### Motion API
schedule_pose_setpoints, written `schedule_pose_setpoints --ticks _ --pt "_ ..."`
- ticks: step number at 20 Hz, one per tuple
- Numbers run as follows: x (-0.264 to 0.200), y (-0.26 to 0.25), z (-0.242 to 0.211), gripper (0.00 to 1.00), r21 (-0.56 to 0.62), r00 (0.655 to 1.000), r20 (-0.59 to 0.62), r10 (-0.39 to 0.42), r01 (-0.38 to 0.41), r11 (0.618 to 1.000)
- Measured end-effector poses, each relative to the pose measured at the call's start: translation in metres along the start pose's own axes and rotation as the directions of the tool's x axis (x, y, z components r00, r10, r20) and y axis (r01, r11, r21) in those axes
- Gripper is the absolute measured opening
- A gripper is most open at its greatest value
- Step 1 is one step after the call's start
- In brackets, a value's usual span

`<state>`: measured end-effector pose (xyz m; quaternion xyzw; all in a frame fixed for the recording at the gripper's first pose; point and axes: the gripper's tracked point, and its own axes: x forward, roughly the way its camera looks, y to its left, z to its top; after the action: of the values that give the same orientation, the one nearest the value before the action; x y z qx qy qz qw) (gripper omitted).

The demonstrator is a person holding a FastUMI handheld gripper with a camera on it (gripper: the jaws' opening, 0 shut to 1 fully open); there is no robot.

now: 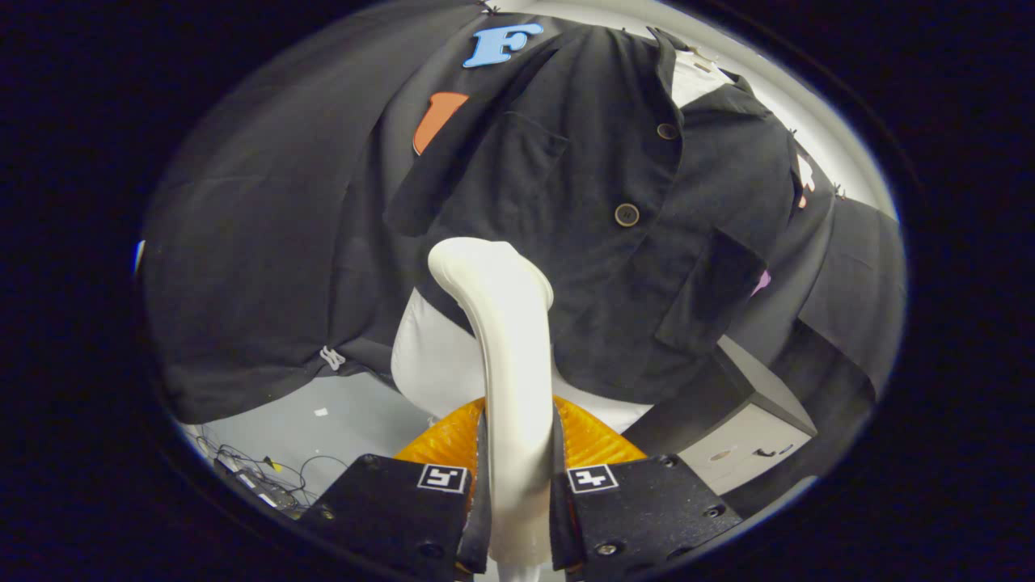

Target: Iron the clothes twice with a garment steamer, once on the left side and once on the right side.

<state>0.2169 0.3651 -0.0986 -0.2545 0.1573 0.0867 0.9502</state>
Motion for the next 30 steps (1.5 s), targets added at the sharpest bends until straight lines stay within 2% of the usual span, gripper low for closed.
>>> schedule_pose_setpoints --ticks 4,7,14,20,26,30 --pt "0.006 0.006 -0.015 0.32 0.021 0.998 -0.038 0.054 -0.053 0.998" --pt "-0.001 0.005 -0.019 0.32 0.103 0.992 -0.044 0.122 -0.117 0.988" --pt "-0.086 -0.049 -0.025 0.32 0.226 0.990 0.046 0.137 -0.144 0.963" --pt "-0.155 -0.144 -0.048 0.32 0.321 0.998 0.060 0.019 -0.038 0.946" --pt "-0.206 -0.246 -0.061 0.32 0.433 0.987 0.084 -0.140 0.090 0.897" --pt "-0.235 -0.295 -0.077 0.32 0.486 0.976 0.097 -0.196 0.126 0.865"
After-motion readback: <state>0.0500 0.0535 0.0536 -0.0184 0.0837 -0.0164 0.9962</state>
